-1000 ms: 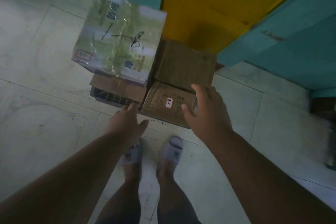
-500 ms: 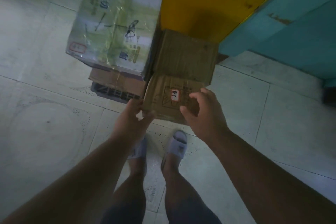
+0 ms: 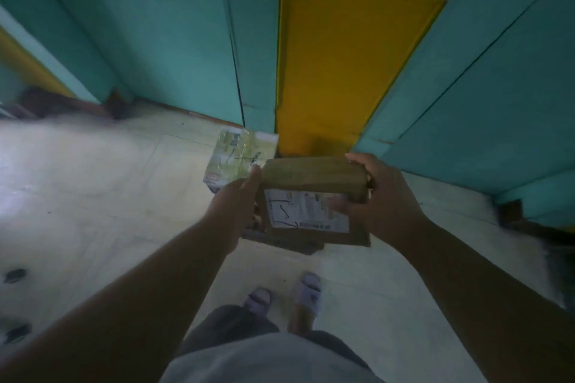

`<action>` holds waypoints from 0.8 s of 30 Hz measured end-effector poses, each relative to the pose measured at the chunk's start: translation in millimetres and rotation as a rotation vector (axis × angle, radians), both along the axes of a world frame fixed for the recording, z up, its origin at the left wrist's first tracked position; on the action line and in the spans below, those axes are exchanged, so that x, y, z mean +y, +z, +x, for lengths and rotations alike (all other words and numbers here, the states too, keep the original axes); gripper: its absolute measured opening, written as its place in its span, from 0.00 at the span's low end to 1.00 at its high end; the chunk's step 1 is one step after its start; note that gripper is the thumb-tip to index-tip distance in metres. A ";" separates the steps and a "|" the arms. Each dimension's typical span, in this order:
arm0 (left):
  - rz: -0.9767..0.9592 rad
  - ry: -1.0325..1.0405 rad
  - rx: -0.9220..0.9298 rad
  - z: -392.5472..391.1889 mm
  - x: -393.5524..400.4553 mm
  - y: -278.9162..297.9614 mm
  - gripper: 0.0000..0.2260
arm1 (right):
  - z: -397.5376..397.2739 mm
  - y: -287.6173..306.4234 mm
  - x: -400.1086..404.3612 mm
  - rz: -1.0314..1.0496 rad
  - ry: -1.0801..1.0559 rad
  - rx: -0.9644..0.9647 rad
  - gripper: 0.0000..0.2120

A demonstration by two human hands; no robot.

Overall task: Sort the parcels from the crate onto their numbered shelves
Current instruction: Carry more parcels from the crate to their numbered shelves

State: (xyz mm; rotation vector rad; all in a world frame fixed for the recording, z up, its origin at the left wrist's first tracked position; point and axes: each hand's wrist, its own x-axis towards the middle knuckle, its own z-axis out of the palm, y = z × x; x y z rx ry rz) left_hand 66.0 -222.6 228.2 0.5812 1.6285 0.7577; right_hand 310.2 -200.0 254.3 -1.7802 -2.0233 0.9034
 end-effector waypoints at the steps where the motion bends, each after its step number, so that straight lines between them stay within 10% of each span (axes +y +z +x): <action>1: 0.049 -0.057 -0.058 -0.6 -2.5 10.9 0.21 | 0.3 11.5 -0.9 -0.030 -0.084 0.079 0.36; 7: 0.249 -0.420 -0.266 -5.4 -19.2 53.9 0.11 | -7.0 39.6 -35.4 -0.049 -0.499 0.488 0.22; 24: 0.362 -0.715 -0.257 160.0 -28.2 98.1 0.22 | 149.3 96.8 -172.2 0.053 -0.750 0.501 0.20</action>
